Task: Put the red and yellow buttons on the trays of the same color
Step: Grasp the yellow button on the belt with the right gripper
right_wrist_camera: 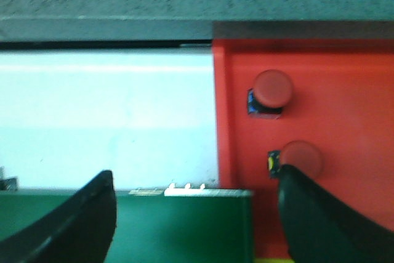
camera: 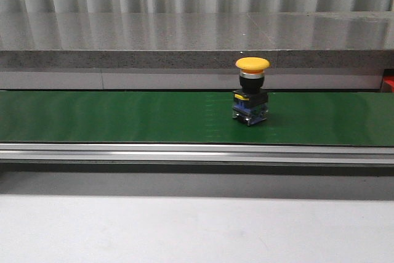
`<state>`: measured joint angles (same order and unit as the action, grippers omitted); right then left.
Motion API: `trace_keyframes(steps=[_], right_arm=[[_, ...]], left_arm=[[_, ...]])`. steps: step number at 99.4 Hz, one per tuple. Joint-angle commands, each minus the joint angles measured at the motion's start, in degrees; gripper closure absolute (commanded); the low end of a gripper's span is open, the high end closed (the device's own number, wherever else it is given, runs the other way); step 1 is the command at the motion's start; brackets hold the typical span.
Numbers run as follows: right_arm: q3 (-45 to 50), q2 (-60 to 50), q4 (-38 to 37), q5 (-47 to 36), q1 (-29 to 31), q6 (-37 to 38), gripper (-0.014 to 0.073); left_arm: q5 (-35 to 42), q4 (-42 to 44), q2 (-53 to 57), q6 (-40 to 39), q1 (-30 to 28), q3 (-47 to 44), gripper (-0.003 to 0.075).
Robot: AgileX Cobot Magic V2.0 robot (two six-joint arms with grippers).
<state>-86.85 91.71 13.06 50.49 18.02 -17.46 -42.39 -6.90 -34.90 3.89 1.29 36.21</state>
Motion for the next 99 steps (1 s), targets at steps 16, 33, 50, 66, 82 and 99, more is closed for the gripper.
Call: trace_keyframes(steps=[16, 33, 50, 66, 82, 99], right_arm=[[10.5, -14.7, 1.5, 2.3, -6.0, -2.1, 0.0047], [14.4, -17.9, 1.5, 8.9, -11.5, -4.5, 0.0047], [17.3, -17.8, 1.5, 9.5, -17.1, -6.5, 0.0047], [19.8, -17.5, 1.5, 5.3, -21.9, -7.3, 0.0047], [20.1, -15.3, 1.5, 2.1, -24.6, -7.4, 0.0047], [20.1, -11.8, 1.5, -1.4, -26.7, -7.4, 0.0047]], left_arm=[[4.1, -0.9, 0.0, 0.1, 0.5, 1.6, 0.0739], [4.1, -0.9, 0.0, 0.1, 0.5, 1.6, 0.0739], [4.1, -0.9, 0.0, 0.1, 0.5, 1.6, 0.0739], [4.1, -0.9, 0.0, 0.1, 0.5, 1.6, 0.0739], [4.1, -0.9, 0.0, 0.1, 0.5, 1.6, 0.0739], [4.1, -0.9, 0.0, 0.1, 0.5, 1.6, 0.0739]])
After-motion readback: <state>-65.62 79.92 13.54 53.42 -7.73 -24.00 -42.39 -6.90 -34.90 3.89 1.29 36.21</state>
